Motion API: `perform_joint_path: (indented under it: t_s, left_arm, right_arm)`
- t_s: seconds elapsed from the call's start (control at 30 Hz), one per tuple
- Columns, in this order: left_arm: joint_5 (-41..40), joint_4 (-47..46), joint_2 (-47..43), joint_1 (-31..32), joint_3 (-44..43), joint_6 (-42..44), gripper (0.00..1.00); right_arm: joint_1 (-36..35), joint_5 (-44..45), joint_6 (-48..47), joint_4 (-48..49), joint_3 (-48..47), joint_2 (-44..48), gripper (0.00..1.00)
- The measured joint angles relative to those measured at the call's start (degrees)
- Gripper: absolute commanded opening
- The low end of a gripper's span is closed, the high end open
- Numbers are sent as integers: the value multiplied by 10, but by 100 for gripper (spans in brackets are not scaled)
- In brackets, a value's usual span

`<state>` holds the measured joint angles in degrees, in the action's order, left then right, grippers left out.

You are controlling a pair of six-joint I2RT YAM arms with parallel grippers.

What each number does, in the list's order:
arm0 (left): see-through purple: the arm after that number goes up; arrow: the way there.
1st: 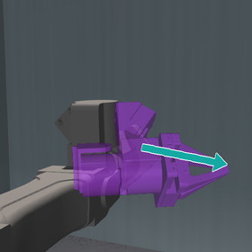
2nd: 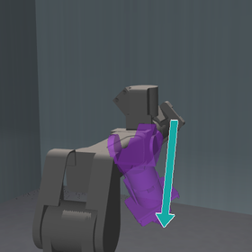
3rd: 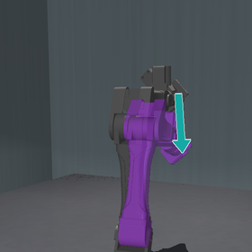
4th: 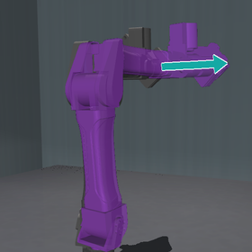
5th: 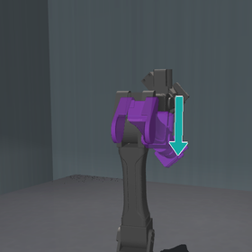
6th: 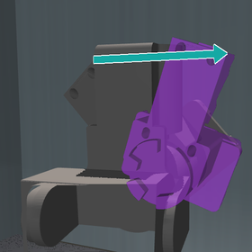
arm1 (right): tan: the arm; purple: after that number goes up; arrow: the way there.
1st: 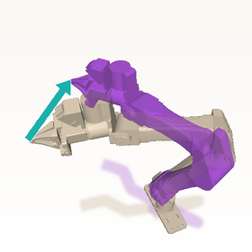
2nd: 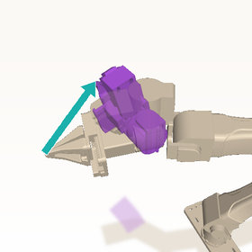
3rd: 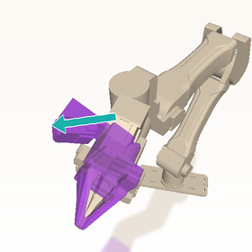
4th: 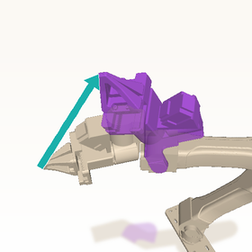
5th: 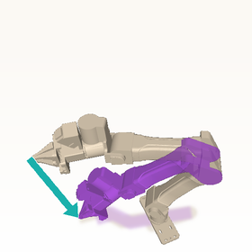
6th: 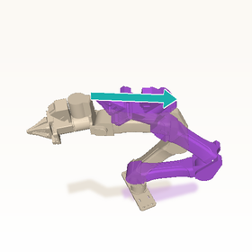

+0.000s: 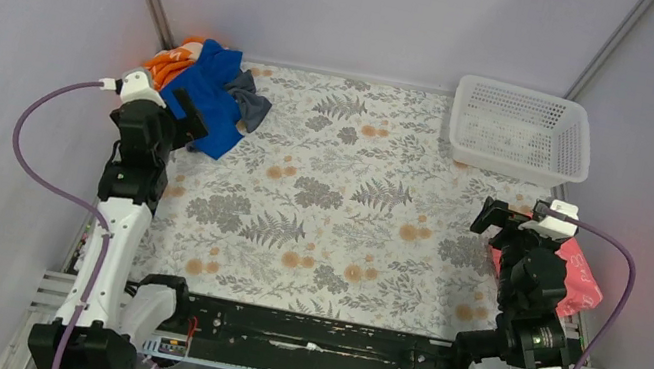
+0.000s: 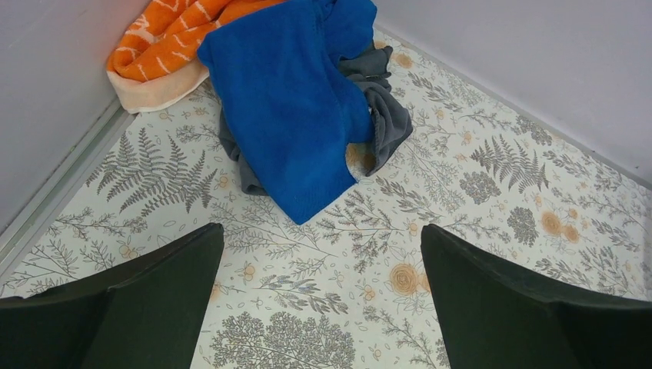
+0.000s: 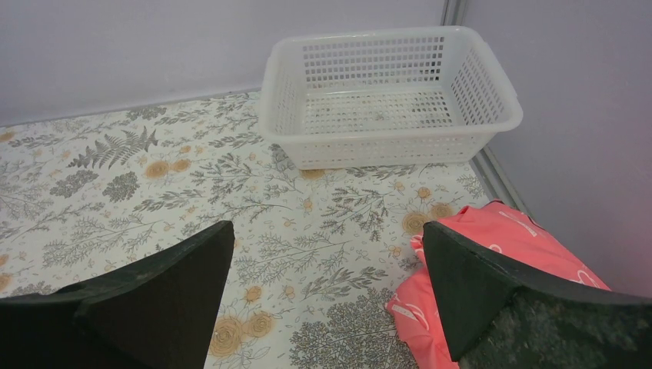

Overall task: Roll the towels
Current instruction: Pick up the towel at the center of the board.

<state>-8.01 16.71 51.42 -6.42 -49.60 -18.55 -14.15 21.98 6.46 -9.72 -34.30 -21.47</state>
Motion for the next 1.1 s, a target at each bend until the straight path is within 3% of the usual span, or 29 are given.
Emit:
perform_joint_path:
  t_s: [0.33,0.5,0.73,1.1]
  left_arm:
    - [-11,8,83,0,-21,-3,100]
    - [-9,17,222,-11,-109,-18,100]
    - [31,12,439,-74,-223,-57,100]
    - [47,-2,653,-97,-361,-96,90]
  right_arm:
    - [0,-3,0,0,1,0,99]
    - [0,-9,0,0,1,0,99]
    - [0,-28,1,0,1,0,99]
    - [0,-32,0,0,1,-4,99]
